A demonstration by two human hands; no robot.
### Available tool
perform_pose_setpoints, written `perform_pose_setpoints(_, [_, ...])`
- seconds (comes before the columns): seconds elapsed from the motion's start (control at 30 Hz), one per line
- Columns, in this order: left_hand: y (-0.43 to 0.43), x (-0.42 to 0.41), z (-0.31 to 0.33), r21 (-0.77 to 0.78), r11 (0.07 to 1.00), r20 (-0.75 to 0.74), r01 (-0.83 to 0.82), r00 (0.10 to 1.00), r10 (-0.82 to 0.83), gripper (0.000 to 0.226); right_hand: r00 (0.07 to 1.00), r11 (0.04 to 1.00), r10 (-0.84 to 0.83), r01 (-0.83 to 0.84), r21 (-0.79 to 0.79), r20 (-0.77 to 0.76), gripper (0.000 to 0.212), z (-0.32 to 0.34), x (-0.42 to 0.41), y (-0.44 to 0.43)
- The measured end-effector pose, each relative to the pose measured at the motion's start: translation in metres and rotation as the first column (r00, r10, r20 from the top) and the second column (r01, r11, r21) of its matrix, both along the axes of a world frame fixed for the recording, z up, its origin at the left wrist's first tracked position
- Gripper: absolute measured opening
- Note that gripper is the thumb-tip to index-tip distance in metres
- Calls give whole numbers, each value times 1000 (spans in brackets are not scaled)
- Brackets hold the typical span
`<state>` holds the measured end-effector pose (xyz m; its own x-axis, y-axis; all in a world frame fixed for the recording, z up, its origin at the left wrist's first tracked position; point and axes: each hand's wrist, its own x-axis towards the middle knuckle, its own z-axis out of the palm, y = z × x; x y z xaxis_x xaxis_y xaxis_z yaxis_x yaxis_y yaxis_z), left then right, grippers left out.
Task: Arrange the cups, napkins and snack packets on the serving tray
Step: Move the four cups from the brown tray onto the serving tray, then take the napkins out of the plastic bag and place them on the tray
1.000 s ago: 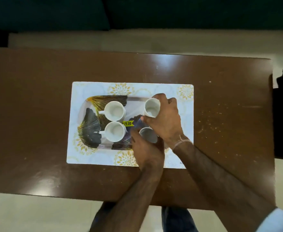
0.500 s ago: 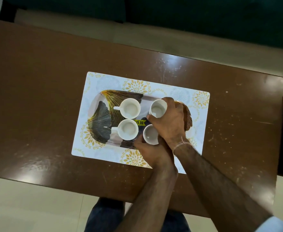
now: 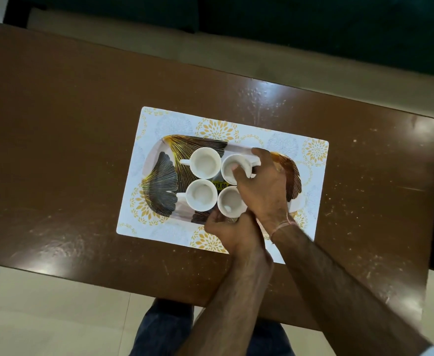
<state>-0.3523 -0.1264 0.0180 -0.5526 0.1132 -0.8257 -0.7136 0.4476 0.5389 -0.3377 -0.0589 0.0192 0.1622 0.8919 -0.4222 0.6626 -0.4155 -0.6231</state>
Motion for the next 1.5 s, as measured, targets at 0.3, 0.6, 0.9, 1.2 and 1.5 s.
perform_pose_setpoints(0.3, [-28, 22, 8, -146, 938, 71, 315, 949, -307, 46, 998, 997, -55, 56, 47, -27, 39, -1, 46, 8])
perform_pose_setpoints(0.6, [-19, 86, 10, 21, 417, -178, 909, 414, -893, 14, 993, 990, -111, 113, 79, -29, 33, 7, 163, 6])
perform_pose_setpoints(0.9, [37, 195, -24, -33, -99, -421, 995, -104, -901, 12, 943, 937, -333, 329, 112, 10, 27, 7, 329, -18])
perform_pose_setpoints(1.2, [89, 365, -44, -78, -340, -607, 937, -315, -730, 18, 812, 805, -580, 560, 196, 62, 23, -4, 487, -57])
perform_pose_setpoints(1.5, [96, 494, -36, -742, -602, -477, 295, -863, 166, 43, 590, 597, -802, 799, 76, 96, 32, -37, 591, -92])
